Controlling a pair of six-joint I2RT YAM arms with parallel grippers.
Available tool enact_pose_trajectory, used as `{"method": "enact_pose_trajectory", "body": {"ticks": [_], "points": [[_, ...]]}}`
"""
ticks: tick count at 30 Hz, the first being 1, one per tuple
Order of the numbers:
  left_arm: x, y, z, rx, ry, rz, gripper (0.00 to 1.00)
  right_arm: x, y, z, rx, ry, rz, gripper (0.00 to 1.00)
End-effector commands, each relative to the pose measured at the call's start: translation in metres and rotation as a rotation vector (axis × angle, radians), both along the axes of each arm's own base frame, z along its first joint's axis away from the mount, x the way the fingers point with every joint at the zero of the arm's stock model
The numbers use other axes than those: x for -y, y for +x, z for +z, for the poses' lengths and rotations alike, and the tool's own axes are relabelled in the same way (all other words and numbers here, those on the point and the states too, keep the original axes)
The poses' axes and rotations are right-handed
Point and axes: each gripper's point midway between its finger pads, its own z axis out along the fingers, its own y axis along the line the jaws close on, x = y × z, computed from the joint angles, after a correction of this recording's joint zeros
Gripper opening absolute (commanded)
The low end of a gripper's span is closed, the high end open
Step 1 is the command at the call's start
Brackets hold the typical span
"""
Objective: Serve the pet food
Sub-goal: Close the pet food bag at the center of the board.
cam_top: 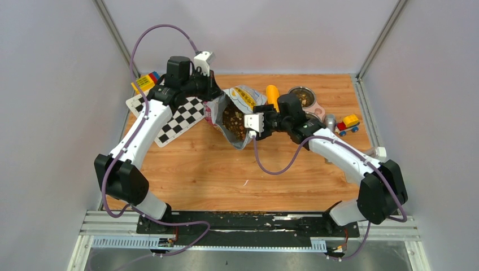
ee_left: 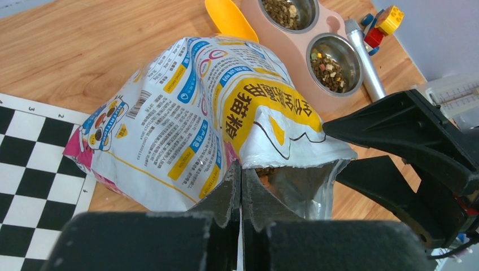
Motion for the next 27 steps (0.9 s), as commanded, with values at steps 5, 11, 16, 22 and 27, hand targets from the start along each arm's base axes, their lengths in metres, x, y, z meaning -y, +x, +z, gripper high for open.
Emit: {"method": "enact_pose_trajectory", "body": {"ticks": [5, 11, 16, 22, 27], "points": [[-0.007, 0.010, 0.015, 0.065, 0.008, 0.019, 0.00, -0.009, 0.013, 0.010, 0.100, -0.009, -0.005, 0.46], [-0.007, 0.010, 0.014, 0.065, 0.011, 0.021, 0.00, -0.009, 0.011, 0.009, 0.117, -0.028, 0.000, 0.17], [-0.007, 0.010, 0.013, 0.062, 0.010, 0.021, 0.00, -0.008, 0.012, 0.011, 0.124, -0.035, -0.005, 0.00], [-0.007, 0.011, 0.013, 0.061, 0.012, 0.021, 0.00, -0.006, 0.014, 0.021, 0.124, -0.016, -0.037, 0.00], [-0.007, 0.010, 0.014, 0.060, 0.014, 0.014, 0.41, -0.003, 0.023, 0.043, 0.098, 0.069, -0.124, 0.00]]}}
